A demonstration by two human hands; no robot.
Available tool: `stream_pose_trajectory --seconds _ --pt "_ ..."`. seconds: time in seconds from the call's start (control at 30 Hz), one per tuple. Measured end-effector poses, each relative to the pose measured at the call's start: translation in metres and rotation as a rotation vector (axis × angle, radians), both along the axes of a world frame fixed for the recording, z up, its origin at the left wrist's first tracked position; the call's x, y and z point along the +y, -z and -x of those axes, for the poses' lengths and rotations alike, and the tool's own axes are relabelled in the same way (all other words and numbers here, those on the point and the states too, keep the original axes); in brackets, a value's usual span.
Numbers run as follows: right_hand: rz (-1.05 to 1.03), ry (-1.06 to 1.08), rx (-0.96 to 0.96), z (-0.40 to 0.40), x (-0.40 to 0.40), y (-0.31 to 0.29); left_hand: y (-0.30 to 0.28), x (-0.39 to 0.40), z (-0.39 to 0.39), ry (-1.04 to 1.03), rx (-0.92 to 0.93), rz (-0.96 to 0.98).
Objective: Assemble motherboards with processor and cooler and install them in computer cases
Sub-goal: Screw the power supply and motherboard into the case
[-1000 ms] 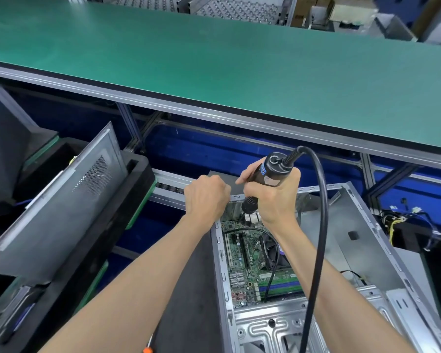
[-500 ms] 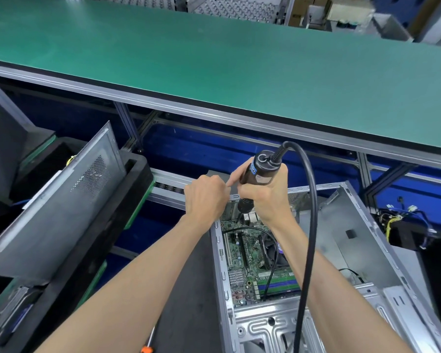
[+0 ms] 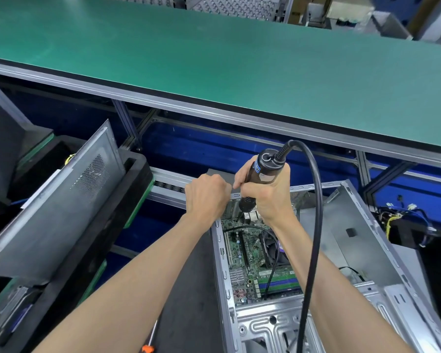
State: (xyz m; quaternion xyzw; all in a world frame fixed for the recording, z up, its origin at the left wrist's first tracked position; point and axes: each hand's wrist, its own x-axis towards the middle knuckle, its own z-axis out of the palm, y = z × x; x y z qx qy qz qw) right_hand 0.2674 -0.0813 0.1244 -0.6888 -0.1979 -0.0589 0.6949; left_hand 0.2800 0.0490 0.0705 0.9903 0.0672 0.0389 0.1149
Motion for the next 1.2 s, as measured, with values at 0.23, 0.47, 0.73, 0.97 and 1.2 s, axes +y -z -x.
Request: stream_pose_trajectory --seconds 0.23,0.47,0.73,0.97,1.2 --pt "0.001 0.002 -0.001 0.0 0.001 -0.001 0.002 -0.001 0.0 -0.008 -0.011 -0.011" --pt "0.025 0.04 0.01 0.005 0.002 -0.004 0.003 -0.002 0.001 -0.02 -0.002 -0.009" --pt "0.007 0.079 0.038 0.013 -0.001 -0.011 -0.016 0.002 0.013 0.055 0.016 -0.008" --pt "0.056 0.082 0.049 0.018 0.006 -0.01 -0.022 0.005 0.024 0.076 0.028 -0.041" --pt "0.135 0.055 0.095 0.01 0.02 0.0 -0.01 0.011 0.024 0.099 0.013 -0.092"
